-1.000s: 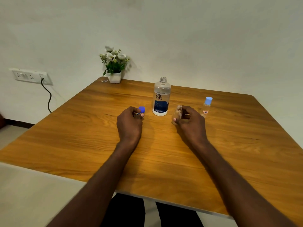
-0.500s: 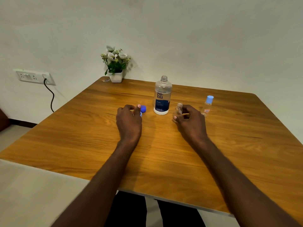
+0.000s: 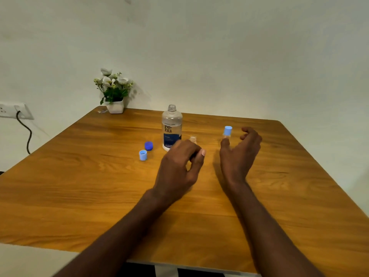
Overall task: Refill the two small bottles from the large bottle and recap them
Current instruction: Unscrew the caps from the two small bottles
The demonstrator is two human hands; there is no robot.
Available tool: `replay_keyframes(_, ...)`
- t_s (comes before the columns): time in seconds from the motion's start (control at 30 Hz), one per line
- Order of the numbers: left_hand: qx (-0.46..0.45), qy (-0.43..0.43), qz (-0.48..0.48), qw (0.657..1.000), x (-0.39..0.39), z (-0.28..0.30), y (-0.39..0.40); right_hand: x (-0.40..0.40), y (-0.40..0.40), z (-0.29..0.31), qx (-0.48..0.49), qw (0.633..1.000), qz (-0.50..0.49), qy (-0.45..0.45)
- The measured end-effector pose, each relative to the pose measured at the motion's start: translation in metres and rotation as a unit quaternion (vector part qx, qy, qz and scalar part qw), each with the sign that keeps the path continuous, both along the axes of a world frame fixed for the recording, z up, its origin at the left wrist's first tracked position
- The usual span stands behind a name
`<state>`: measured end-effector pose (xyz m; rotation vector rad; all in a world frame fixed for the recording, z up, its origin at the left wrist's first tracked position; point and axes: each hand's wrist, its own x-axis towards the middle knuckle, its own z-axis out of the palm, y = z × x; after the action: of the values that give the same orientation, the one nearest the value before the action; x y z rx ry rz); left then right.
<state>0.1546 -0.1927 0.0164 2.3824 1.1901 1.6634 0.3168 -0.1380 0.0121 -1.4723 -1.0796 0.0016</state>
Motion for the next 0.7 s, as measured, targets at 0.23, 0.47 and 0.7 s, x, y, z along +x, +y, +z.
replay_keyframes(0.23,0.066,0.063,0.003,0.996,0.059,0.003,0.028,0.029,0.023,-0.015,-0.150,0.985,0.078,-0.034)
replay_keyframes(0.47,-0.006,-0.023,-0.002,1.000,0.042,0.009,0.039,0.033,0.039,-0.016,-0.115,0.977,0.163,0.077)
replay_keyframes(0.7,-0.031,-0.122,-0.030,0.992,0.025,0.028,0.041,0.039,0.016,0.013,-0.118,0.737,0.510,0.427)
